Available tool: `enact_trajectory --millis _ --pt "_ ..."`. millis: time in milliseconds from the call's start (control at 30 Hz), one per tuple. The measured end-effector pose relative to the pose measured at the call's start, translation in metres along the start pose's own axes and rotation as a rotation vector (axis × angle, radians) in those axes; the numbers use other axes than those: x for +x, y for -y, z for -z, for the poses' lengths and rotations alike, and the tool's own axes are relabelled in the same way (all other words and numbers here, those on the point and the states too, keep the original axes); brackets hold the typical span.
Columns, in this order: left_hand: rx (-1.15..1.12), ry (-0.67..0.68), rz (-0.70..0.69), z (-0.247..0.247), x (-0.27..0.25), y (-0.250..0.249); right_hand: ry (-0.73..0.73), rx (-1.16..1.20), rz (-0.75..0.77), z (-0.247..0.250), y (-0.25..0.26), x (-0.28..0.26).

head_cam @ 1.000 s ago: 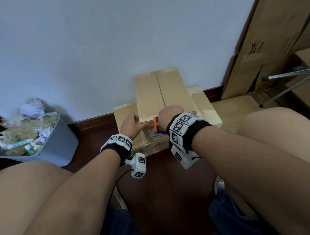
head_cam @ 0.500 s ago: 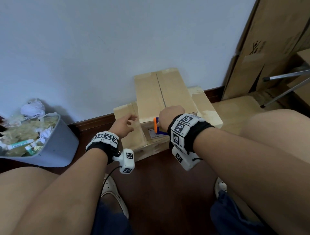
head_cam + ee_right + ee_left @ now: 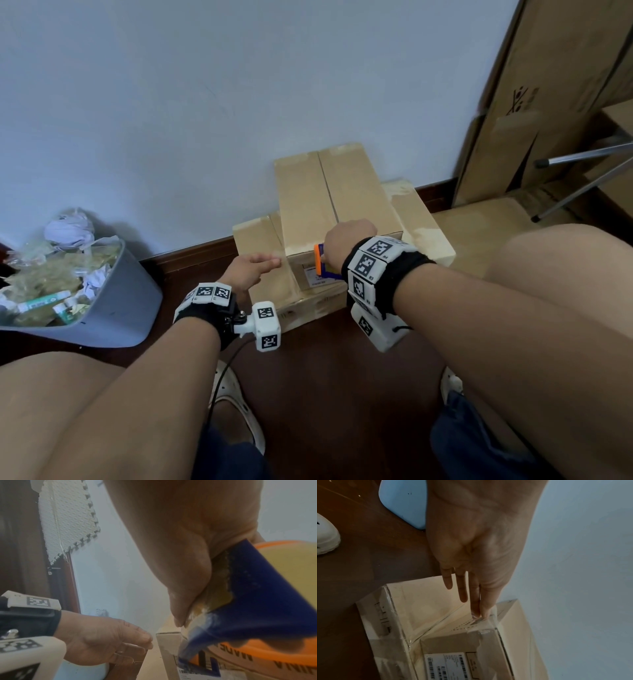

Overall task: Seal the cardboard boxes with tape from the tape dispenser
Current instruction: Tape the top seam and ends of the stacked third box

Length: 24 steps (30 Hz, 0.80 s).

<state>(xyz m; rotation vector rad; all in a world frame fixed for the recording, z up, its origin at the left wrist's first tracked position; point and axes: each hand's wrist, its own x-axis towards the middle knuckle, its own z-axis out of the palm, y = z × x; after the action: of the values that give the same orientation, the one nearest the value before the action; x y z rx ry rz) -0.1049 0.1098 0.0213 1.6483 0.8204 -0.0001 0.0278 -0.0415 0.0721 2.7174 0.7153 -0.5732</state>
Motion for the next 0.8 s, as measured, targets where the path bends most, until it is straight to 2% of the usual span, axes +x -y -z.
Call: enact_trajectory --millis 67,133,233,400,600,800 --pt "0.001 -0.022 -0.024 -0.003 -0.002 -0.002 0.043 0.044 -0.025 -0.007 0.005 0.011" --pt "0.013 -0.057 -0.049 -0.008 -0.003 -0.005 0.040 0.032 -0.109 -0.025 0.014 0.038" --pt "0.067 -0.130 -0.074 -0.014 -0.001 -0.009 0.023 0.033 -0.128 -0.052 0.022 0.084" --pt "0.230 -0.243 -0.094 -0.024 0.003 -0.017 -0.006 0.004 -0.101 -0.041 0.018 0.070" --pt "0.310 -0.273 -0.044 -0.035 -0.003 -0.026 0.031 -0.003 -0.090 -0.032 0.015 0.065" --pt "0.212 -0.272 0.088 -0.037 0.017 -0.011 0.013 -0.014 -0.089 -0.038 0.018 0.068"
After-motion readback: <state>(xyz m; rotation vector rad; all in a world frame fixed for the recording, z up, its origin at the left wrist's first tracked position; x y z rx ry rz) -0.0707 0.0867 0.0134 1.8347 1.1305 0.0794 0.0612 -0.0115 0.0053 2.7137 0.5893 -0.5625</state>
